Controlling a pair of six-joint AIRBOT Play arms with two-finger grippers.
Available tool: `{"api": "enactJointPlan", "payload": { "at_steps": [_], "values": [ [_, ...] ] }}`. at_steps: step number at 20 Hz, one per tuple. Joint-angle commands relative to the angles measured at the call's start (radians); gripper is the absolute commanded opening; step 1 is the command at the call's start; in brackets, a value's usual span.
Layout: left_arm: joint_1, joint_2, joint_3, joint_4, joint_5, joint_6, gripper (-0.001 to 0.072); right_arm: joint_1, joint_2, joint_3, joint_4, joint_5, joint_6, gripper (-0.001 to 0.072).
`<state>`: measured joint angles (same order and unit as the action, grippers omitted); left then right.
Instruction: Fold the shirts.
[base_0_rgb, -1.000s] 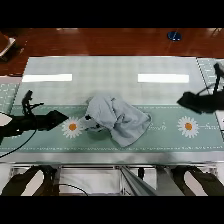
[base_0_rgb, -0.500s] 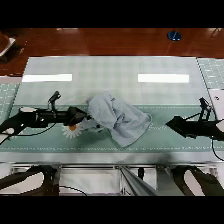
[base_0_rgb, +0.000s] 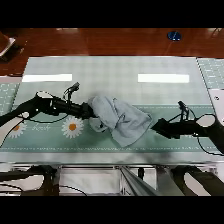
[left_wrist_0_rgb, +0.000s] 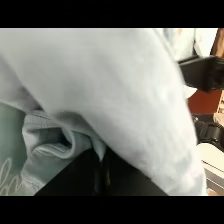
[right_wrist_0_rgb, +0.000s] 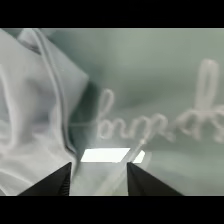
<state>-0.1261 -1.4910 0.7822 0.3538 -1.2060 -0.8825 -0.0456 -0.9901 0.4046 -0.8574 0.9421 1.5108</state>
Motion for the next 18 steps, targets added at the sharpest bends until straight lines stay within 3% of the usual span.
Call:
{"api": "enactJointPlan", "payload": {
  "at_steps": [1, 4, 5, 7, 9, 13, 18],
  "values": [
    [-0.003, -0.008, 0.036, 0.006, -0.026, -0.001, 0.0020, 0.110, -0.132, 0.023, 0.172, -0.132, -0.061, 0.0407],
    [-0.003, -0.008, 0.036, 0.006, -0.026, -0.001, 0.0020, 0.187, -0.269, 0.122, 0.211, -0.153, -0.075, 0.0407],
    [-0.003, -0.008, 0.036, 0.005, -0.027, -0.003, 0.0020, 0.203, -0.312, 0.166, 0.212, -0.135, -0.087, 0.0367],
    [0.012, -0.005, 0.050, 0.005, -0.046, -0.006, 0.0020, 0.211, -0.364, 0.277, 0.213, -0.050, -0.137, 0.0033],
    [0.077, 0.035, 0.103, 0.006, -0.064, -0.041, 0.0019, 0.188, -0.335, 0.438, 0.182, 0.052, -0.163, 0.0030],
    [0.266, 0.190, 0.320, 0.006, -0.063, -0.154, 0.0019, 0.101, -0.207, 0.902, 0.005, 0.168, -0.055, 0.0029],
    [0.444, 0.355, 0.710, 0.008, -0.065, -0.261, 0.0019, 0.061, -0.093, 1.472, -0.167, 0.315, -0.014, 0.0029]
  ]
}}
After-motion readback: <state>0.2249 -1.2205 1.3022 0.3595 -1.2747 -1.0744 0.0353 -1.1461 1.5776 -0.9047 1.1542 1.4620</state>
